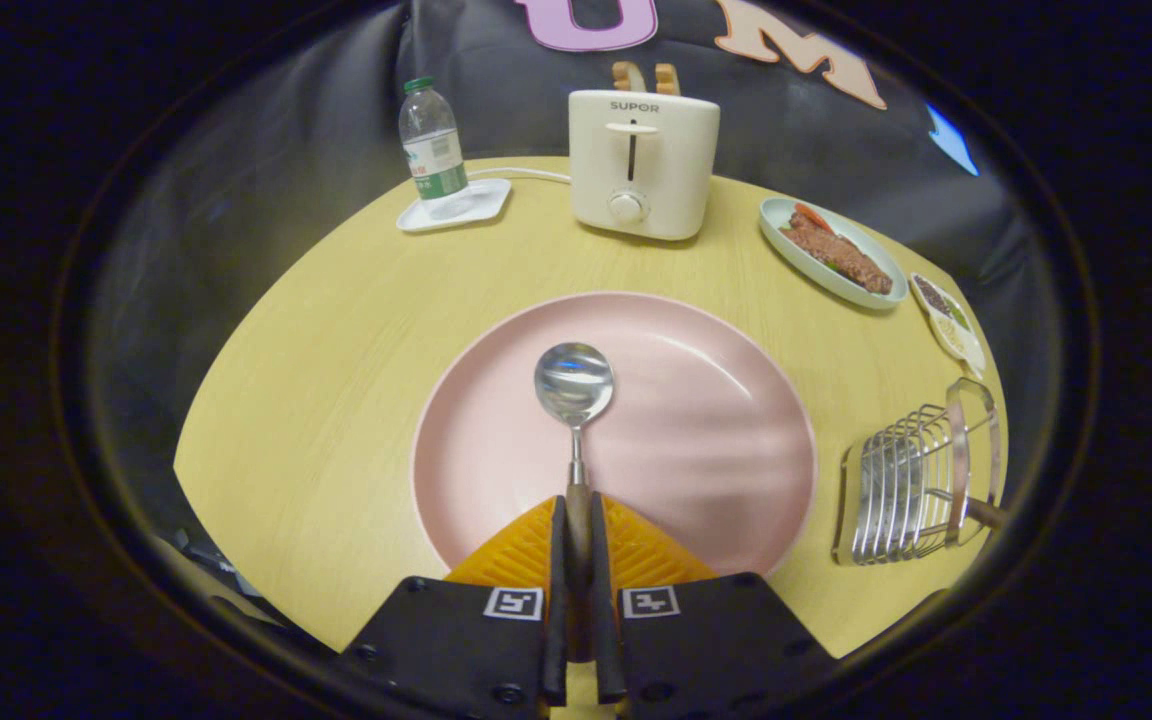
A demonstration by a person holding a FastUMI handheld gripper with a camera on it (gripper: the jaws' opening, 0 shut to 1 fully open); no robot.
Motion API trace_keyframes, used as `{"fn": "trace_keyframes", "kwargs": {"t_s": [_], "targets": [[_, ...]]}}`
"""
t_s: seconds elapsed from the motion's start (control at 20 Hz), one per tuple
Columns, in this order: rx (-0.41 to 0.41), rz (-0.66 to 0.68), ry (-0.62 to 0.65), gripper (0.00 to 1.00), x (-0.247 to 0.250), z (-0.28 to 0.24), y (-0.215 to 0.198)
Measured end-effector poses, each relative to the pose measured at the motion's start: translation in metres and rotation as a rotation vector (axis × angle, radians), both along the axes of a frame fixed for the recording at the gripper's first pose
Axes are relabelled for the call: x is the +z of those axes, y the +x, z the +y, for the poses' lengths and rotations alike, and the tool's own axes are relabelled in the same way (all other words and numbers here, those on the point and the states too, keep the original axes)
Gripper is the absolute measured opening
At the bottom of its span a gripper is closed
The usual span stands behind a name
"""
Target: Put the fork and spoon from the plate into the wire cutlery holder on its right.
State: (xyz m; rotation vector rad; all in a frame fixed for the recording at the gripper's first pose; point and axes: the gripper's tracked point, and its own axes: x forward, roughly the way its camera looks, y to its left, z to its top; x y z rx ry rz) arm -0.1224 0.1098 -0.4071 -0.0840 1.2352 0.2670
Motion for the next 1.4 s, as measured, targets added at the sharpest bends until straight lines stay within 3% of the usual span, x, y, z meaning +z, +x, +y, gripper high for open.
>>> {"fn": "trace_keyframes", "kwargs": {"t_s": [0.15, 0.4, 0.75, 1.4], "targets": [[0.025, 0.005, -0.022, 0.08, -0.003, -0.007, 0.000], [0.024, 0.028, 0.008, 0.08, 0.009, -0.019, 0.004], [0.115, 0.061, -0.007, 0.08, 0.040, -0.052, 0.004], [0.196, 0.137, -0.026, 0.08, 0.100, -0.131, 0.026]]}}
